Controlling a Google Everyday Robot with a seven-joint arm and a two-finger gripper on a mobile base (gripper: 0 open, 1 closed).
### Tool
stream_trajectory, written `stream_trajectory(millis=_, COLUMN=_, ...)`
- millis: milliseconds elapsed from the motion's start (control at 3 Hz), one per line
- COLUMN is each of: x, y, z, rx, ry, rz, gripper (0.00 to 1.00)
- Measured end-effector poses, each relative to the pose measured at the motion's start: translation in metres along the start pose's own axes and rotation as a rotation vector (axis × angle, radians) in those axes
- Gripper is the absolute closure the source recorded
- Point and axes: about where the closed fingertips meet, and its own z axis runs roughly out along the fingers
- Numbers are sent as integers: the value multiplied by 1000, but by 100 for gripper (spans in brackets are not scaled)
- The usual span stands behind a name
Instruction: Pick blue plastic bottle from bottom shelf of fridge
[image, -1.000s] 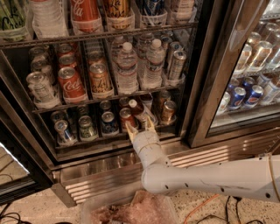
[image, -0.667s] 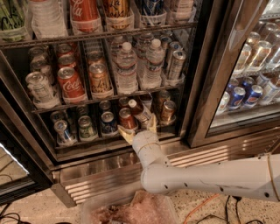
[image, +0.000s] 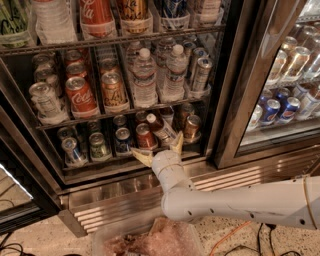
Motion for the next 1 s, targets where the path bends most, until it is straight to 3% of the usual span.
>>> stream_trajectory(millis=667, x=28, y=-7, z=5, rx=17, ry=44, rz=-3, gripper=29)
stream_trajectory(millis=1000, x=37, y=-9, z=8, rx=22, ry=59, rz=-16, gripper=26)
